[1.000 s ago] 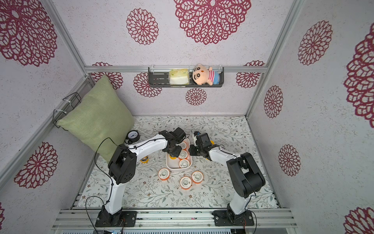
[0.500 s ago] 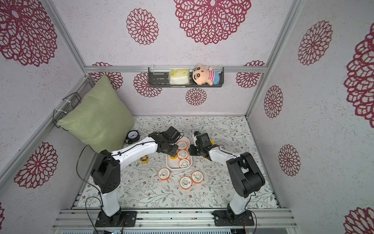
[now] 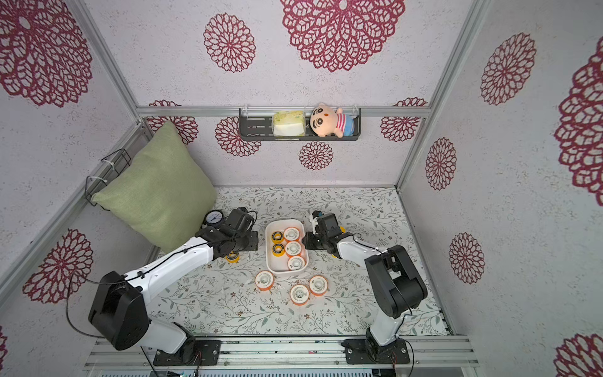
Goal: Put the sealing tape into the storage box
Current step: Pick up the sealing tape at the center of the board.
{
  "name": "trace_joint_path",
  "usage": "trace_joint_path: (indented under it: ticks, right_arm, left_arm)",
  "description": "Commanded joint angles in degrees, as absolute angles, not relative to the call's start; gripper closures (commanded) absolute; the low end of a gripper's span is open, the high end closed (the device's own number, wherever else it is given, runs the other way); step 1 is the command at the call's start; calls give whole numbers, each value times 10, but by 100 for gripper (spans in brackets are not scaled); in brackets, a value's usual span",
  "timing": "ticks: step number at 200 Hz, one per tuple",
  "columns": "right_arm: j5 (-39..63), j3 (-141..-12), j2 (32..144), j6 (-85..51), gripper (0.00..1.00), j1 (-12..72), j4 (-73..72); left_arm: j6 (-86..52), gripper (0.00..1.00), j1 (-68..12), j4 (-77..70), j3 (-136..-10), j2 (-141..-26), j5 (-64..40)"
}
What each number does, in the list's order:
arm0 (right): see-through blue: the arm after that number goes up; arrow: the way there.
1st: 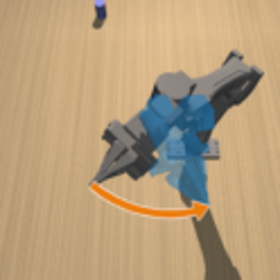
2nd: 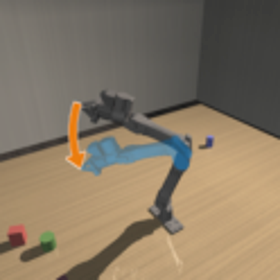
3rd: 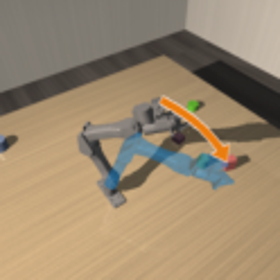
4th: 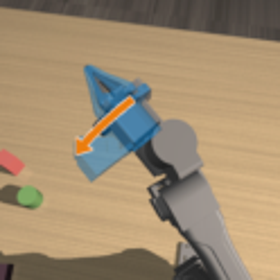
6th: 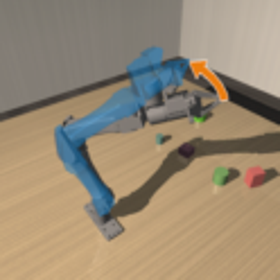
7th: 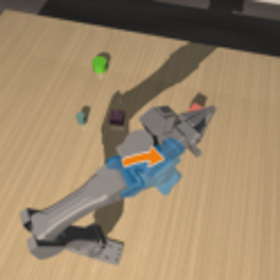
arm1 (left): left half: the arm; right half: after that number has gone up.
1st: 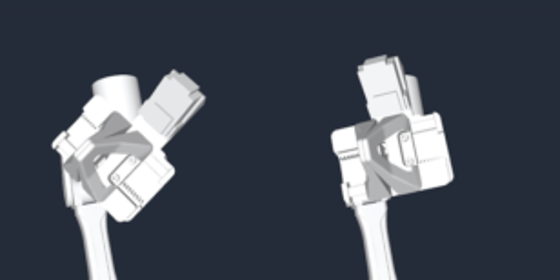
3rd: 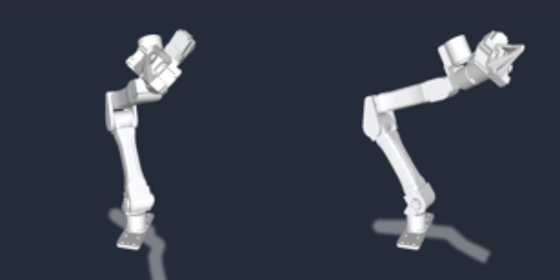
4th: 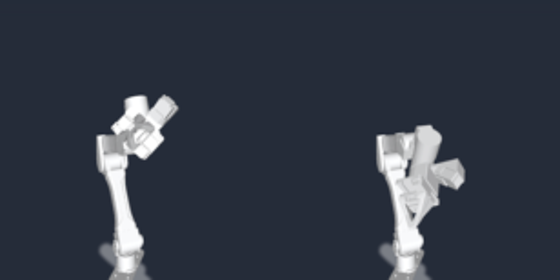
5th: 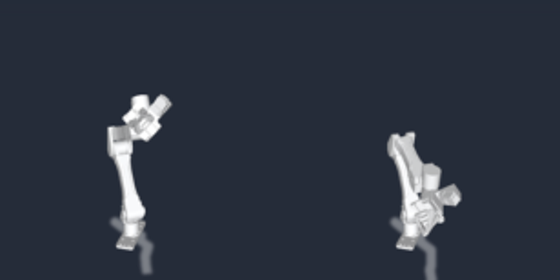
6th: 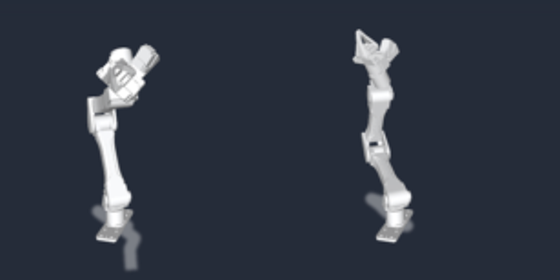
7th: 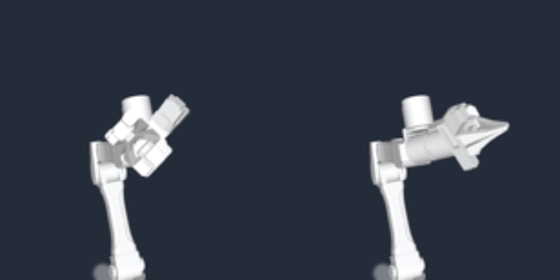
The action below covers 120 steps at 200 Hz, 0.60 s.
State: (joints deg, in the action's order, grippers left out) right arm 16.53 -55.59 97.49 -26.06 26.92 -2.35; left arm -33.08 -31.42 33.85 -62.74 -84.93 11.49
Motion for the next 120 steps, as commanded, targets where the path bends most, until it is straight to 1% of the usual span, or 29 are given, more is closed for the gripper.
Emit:
trace_joint_path:
  ticks: [1, 23, 42, 62, 82, 120]
  right_arm:
    - [165, -556, 971, -265, 79, 267, -38]
    - [160, -556, 972, -262, 78, 267, -35]
    - [158, -556, 973, -262, 78, 267, -33]
    - [157, -556, 972, -262, 78, 267, -32]
    - [158, -557, 972, -262, 78, 267, -31]
    - [156, -557, 972, -263, 78, 267, -30]
  left_arm:
    - [-365, 37, -296, 319, -589, -804, 132]
    - [-375, 31, -262, 307, -536, -764, 112]
    - [-382, 29, -226, 291, -493, -738, 80]
    - [-382, 21, -203, 277, -464, -722, 70]
    - [-382, 13, -192, 276, -455, -726, 73]
    - [-364, 7, -180, 256, -462, -776, 48]
